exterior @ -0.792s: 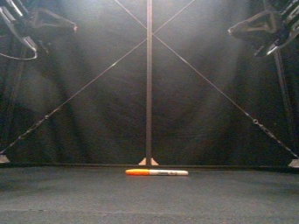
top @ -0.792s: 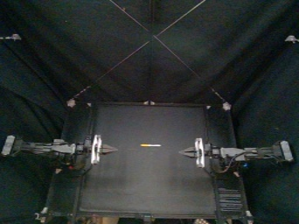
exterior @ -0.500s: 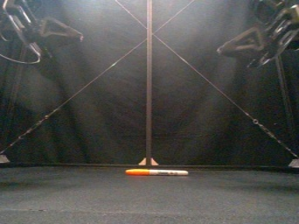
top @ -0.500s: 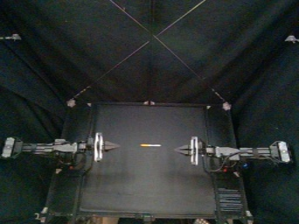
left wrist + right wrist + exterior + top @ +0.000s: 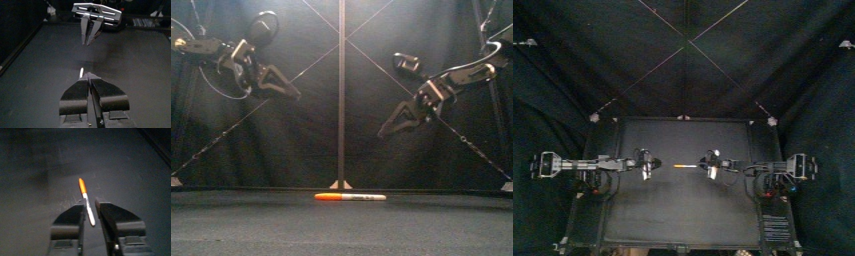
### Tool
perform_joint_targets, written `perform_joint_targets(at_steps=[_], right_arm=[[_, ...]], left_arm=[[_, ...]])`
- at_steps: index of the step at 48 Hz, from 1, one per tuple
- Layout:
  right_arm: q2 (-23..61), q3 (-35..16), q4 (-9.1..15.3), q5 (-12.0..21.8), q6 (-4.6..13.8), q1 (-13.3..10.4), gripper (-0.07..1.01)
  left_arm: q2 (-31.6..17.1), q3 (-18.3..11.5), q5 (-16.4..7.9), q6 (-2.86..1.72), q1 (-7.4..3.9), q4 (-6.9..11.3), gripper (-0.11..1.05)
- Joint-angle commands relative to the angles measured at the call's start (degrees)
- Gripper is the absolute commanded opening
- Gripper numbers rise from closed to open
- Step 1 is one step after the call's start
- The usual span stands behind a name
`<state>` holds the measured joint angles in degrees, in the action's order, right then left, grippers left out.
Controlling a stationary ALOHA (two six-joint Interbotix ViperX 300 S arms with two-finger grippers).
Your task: Uncap the pen
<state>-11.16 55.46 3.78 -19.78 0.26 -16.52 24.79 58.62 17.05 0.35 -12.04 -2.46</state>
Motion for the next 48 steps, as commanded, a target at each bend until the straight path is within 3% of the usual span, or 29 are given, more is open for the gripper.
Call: perform_joint_targets(at_steps=[1, 5, 10, 15, 25, 33, 42, 48], right_arm=[[7.03, -4.13, 0.09, -0.09, 0.26, -0.79, 0.81], [10.81, -5.89, -0.18, 0.53, 0.26, -0.7, 0.88], [14.68, -8.09, -0.35, 1.93, 0.26, -0.7, 0.88], [17.49, -9.76, -0.44, 3.43, 0.26, -0.7, 0.87], [21.09, -11.87, -0.44, 7.12, 0.26, -0.7, 0.87], [21.97, -12.13, -0.09, 8.61, 0.18, -0.44, 0.78], [21.18, -12.22, -0.09, 8.88, 0.26, -0.26, 0.55], [18.11, -12.74, 0.0, 8.96, 0.18, 0.97, 0.51]], left_arm=[[-3.52, -2.55, -0.09, 0.09, -0.79, -1.14, 0.6], [-5.89, -3.43, -0.44, 0.0, -1.14, -1.85, 0.76], [-8.44, -4.66, -1.05, 0.0, -1.67, -1.93, 0.92], [-10.72, -6.06, -2.2, 0.0, -1.85, -1.93, 1.01], [-15.47, -9.67, -8.0, 0.0, -2.2, -3.08, 1.02], [-18.63, -12.04, -12.13, 0.09, -2.2, -3.6, 1.02], [-20.92, -13.71, -12.92, 0.09, -2.2, -5.01, 1.02], [-21.71, -14.15, -13.18, 0.09, -2.2, -5.54, 1.02]])
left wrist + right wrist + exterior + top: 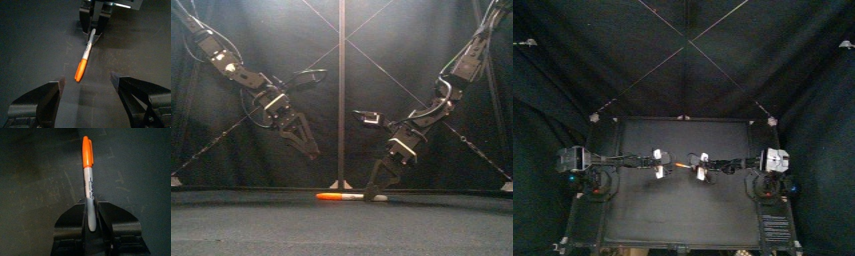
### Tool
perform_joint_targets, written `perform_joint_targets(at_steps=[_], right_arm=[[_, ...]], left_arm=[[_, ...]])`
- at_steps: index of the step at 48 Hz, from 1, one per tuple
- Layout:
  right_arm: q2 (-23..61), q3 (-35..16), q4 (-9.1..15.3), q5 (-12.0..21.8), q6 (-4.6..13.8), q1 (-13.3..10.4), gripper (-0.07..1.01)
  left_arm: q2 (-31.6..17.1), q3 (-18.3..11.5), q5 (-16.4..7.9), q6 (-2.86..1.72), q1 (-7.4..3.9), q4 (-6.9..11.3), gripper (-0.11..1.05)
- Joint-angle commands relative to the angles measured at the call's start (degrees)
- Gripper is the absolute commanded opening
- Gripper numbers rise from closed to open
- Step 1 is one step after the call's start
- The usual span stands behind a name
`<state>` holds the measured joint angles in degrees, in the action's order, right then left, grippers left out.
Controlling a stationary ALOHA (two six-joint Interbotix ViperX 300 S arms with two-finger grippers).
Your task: Uncap the pen
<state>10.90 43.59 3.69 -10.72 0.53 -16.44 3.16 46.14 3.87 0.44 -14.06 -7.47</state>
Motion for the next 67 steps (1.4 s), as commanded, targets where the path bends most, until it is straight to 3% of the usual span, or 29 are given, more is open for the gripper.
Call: perform_joint_targets(at_steps=[1, 16, 23, 36, 41, 58, 67], right_arm=[[-4.48, -0.97, 0.09, -0.18, -0.09, 1.14, 0.51], [-8.09, -1.93, 0.18, 0.35, -0.26, 3.43, 0.51], [-8.17, -2.9, 0.09, 0.35, -0.53, 4.75, 0.51], [-8.17, -3.52, 0.18, 0.35, -0.62, 5.01, 0.51], [-8.17, -3.52, 0.18, 0.35, -0.62, 5.01, 0.51], [-8.26, -3.34, 0.18, 0.35, -0.7, 5.1, 0.51], [-9.32, -1.23, 0.18, 0.44, -0.62, 4.83, 0.51]], left_arm=[[-0.09, -1.67, 0.0, 0.0, -0.18, -0.62, 1.02], [-0.26, -2.02, -2.29, -0.09, 0.18, -1.05, 1.02], [-1.05, -2.64, -2.55, -0.09, 0.18, -0.97, 1.02], [-3.52, -4.04, -2.46, -0.09, 0.26, -1.05, 1.0], [-3.78, -4.04, -2.55, 0.0, 0.26, -1.32, 0.93], [-4.31, -4.04, -3.69, 0.0, 0.18, -3.16, 0.49], [-3.25, -3.08, -4.66, 0.0, 0.09, -4.92, 0.44]])
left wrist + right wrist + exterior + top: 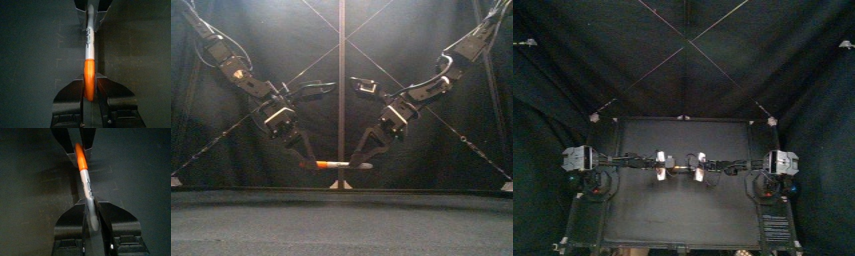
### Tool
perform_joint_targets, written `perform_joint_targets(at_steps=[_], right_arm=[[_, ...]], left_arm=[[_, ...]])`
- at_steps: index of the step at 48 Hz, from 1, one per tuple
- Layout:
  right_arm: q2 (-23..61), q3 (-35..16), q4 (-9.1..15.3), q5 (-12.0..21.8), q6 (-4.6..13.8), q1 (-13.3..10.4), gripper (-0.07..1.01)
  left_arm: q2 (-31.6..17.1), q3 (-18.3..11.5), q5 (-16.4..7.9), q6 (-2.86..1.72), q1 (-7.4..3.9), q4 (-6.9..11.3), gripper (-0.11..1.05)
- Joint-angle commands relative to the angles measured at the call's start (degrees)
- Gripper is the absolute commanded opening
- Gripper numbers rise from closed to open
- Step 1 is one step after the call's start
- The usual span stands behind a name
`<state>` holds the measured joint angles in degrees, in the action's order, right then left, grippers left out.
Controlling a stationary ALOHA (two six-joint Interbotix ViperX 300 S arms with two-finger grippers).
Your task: Uncap the pen
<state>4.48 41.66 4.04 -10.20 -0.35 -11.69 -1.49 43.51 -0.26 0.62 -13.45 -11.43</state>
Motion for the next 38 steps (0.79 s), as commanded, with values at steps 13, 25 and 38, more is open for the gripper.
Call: perform_joint_targets(at_steps=[13, 25, 38], right_arm=[[-8.0, 6.94, -0.79, -0.88, 0.88, 0.0, 0.51], [-15.03, 14.68, -3.52, -4.48, 0.88, 0.0, 0.51], [-20.48, 19.78, -3.78, -6.94, 0.88, 0.18, 0.51]], left_arm=[[4.92, 4.04, -0.53, -0.18, -0.7, -3.6, 0.44], [9.76, 8.44, -0.53, -0.18, -0.79, -4.31, 0.44], [14.15, 12.3, -0.09, -0.18, -0.35, -5.01, 0.44]])
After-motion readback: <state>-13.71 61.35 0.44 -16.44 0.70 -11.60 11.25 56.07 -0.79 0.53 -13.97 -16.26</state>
